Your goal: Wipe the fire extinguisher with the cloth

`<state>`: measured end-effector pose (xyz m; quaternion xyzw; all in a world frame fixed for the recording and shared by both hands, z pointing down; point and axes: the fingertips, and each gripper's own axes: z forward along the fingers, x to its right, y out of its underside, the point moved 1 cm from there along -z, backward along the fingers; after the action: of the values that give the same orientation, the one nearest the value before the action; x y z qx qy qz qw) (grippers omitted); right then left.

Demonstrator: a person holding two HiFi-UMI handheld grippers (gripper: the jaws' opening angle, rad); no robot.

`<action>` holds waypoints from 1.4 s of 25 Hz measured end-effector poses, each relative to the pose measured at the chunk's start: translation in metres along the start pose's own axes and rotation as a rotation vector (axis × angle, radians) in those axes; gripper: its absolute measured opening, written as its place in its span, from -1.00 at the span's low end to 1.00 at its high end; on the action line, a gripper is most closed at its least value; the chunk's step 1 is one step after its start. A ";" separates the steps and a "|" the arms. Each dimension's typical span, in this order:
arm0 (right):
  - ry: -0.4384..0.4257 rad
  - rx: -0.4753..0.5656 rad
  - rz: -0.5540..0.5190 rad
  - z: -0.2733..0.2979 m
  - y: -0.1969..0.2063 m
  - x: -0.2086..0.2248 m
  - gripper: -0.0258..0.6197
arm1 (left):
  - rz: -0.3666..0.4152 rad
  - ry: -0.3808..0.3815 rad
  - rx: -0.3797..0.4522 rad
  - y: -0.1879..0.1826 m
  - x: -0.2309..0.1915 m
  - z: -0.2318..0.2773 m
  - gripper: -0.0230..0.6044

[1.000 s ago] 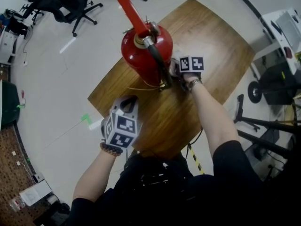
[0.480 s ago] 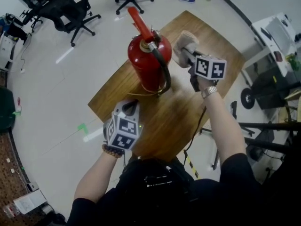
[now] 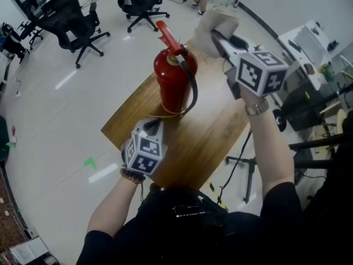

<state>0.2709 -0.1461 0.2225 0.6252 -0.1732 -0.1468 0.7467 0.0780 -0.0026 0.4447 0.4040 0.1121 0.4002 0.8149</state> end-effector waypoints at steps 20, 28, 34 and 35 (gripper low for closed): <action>0.058 -0.008 -0.208 0.059 -0.049 -0.105 -0.58 | -0.002 0.027 0.078 0.009 -0.034 -0.033 -0.93; 0.016 -0.130 -0.249 0.061 -0.033 -0.118 -0.58 | -0.007 0.024 0.086 0.010 -0.036 -0.039 -0.93; 0.000 -0.149 -0.246 0.043 -0.024 -0.119 -0.58 | -0.003 0.027 0.089 0.009 -0.030 -0.040 -0.93; -0.002 -0.148 -0.247 0.040 -0.022 -0.119 -0.58 | -0.002 0.027 0.090 0.008 -0.029 -0.040 -0.93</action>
<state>0.1466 -0.1330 0.1985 0.5847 -0.0845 -0.2507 0.7669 0.0342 0.0018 0.4204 0.4348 0.1416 0.3994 0.7946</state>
